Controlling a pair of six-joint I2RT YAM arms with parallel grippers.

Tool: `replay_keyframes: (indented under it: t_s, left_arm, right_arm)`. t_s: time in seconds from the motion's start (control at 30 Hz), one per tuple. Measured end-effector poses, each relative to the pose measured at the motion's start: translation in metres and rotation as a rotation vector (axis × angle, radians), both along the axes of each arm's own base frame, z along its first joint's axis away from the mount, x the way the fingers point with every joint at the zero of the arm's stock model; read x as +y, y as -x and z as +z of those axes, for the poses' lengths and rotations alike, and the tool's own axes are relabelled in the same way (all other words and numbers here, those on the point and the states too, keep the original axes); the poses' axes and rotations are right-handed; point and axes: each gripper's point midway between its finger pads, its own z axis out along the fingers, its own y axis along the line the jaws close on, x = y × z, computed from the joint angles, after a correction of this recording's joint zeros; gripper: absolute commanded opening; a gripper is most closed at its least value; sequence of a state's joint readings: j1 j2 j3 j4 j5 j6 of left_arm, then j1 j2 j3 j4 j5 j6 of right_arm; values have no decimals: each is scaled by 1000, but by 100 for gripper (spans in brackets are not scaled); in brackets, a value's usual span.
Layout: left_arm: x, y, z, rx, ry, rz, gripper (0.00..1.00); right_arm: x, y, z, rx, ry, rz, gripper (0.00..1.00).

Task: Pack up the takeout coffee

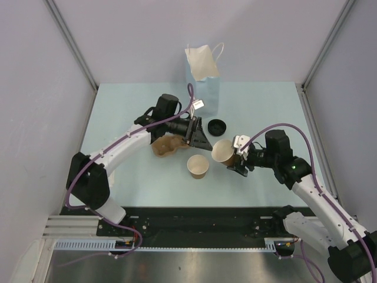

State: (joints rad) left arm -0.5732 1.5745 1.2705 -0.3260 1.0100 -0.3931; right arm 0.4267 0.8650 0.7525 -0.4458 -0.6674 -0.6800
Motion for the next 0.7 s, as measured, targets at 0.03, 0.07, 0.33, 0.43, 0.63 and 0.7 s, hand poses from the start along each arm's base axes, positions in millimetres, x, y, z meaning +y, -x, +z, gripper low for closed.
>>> replay_keyframes:
  t_s: [0.03,0.07,0.33,0.43,0.63,0.7]
  left_arm:
    - [-2,0,1,-3,2,-4,54]
    - [-4,0,2,-6,4,-8,52]
    - [-11,1,0,4,4,-28,17]
    - [-11,2,1,6,8,-37,0]
    - [-9,-1,-1,9,-7,-19,0]
    - [-6,-10,-6,5,-35,26,0]
  right_arm:
    - [1,-1,1,-7,-1,2,67]
    - [2,-1,2,-13,-3,3,67]
    - [9,-1,6,-60,9,31,69]
    - [9,-2,4,-63,21,27,77]
    - [7,-7,6,-85,44,-2,96]
    - [2,-8,11,-87,67,-30,97]
